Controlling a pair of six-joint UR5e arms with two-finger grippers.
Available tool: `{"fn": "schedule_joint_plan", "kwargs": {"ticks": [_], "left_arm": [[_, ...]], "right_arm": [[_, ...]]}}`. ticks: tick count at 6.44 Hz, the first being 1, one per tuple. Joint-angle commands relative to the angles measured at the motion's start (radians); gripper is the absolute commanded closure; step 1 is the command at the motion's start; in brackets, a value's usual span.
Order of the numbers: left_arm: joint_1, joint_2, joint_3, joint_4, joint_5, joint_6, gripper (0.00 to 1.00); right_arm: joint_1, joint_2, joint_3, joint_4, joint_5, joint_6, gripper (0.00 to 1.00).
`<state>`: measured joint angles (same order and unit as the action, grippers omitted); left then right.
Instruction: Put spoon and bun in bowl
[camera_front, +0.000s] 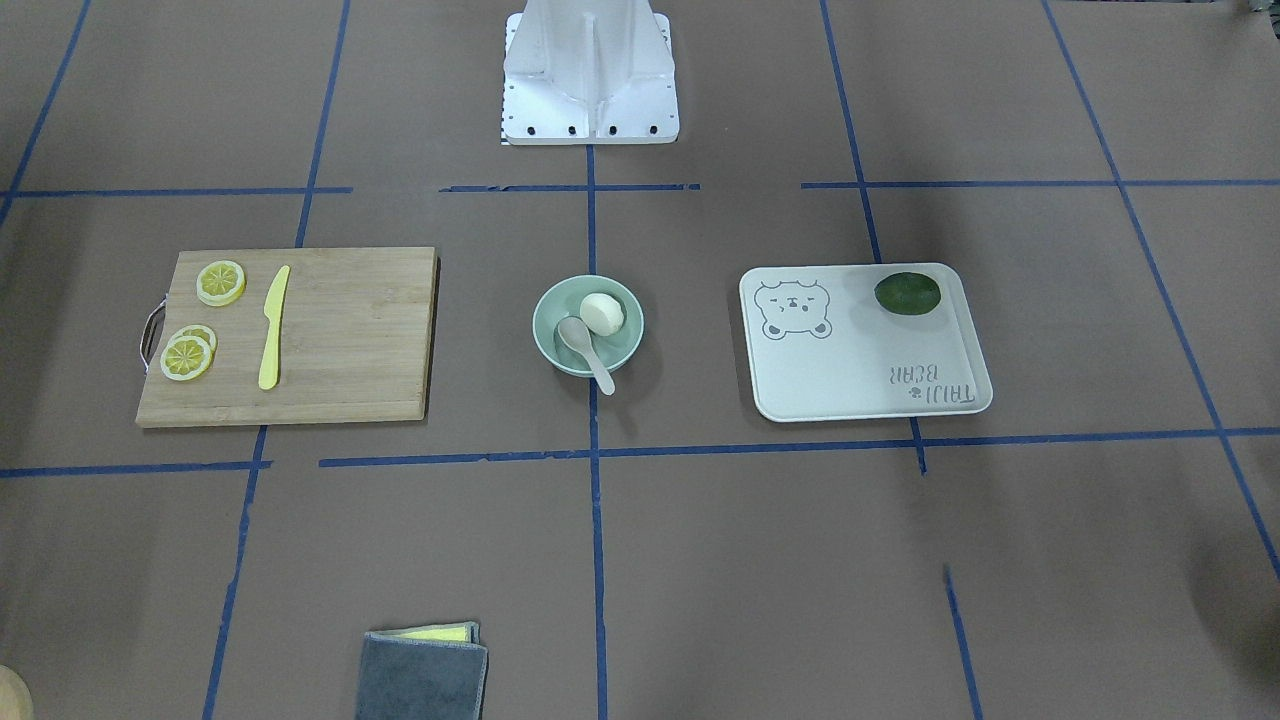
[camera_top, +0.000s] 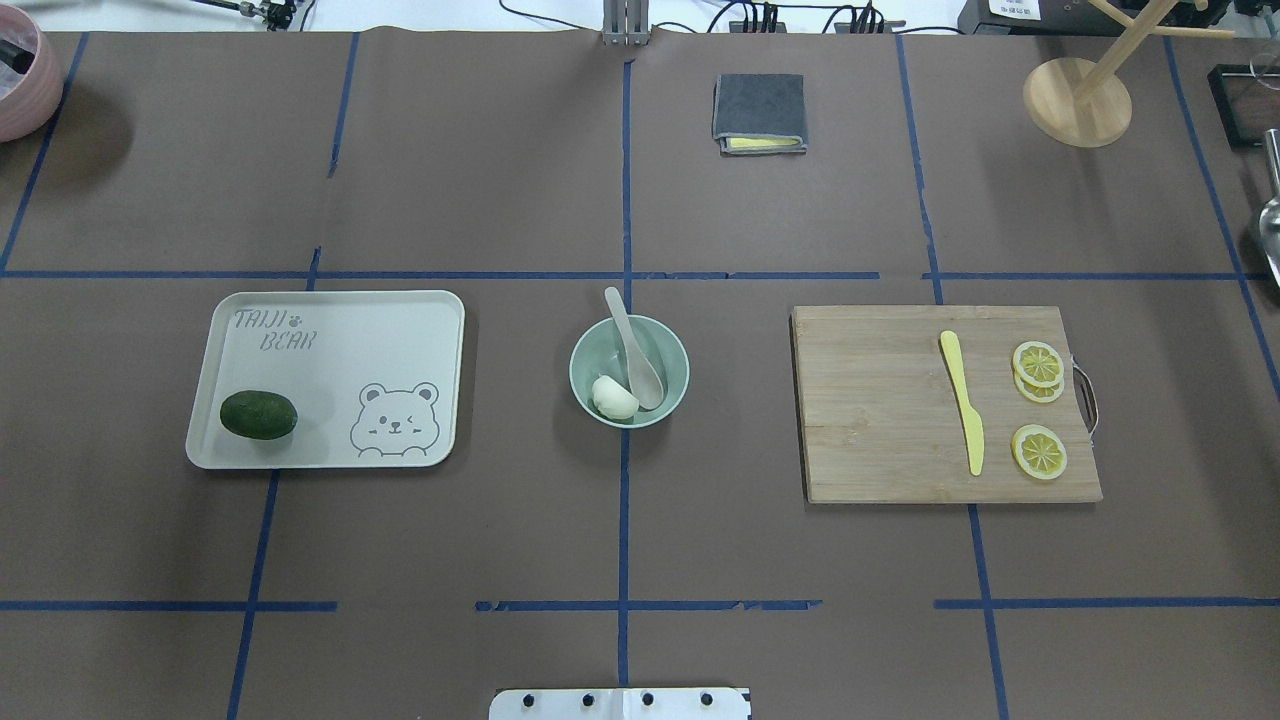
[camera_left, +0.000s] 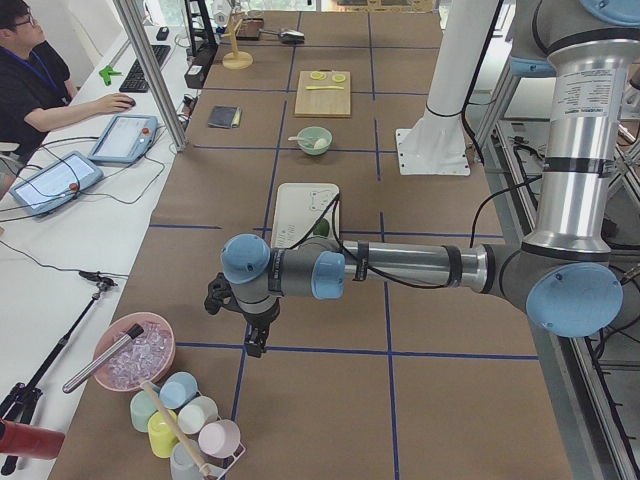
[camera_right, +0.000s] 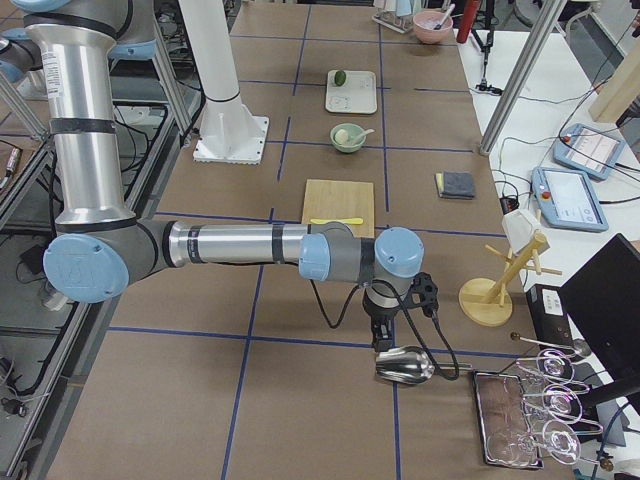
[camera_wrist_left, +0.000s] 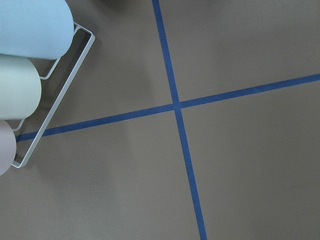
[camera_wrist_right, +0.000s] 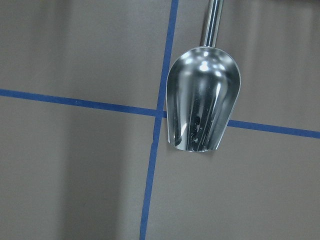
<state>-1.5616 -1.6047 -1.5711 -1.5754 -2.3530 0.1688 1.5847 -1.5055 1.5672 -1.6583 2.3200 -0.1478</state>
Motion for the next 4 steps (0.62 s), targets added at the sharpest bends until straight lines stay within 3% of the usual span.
{"fn": "schedule_joint_plan", "kwargs": {"ticks": [1, 4], "left_arm": [[-0.002, 0.000, -0.001, 0.000, 0.000, 0.000, 0.00], [-0.003, 0.002, -0.001, 0.000, 0.000, 0.000, 0.00]], "right_arm": [[0.000, -0.001, 0.001, 0.000, 0.009, 0.004, 0.00], [0.000, -0.001, 0.005, 0.000, 0.016, 0.005, 0.00]]}}
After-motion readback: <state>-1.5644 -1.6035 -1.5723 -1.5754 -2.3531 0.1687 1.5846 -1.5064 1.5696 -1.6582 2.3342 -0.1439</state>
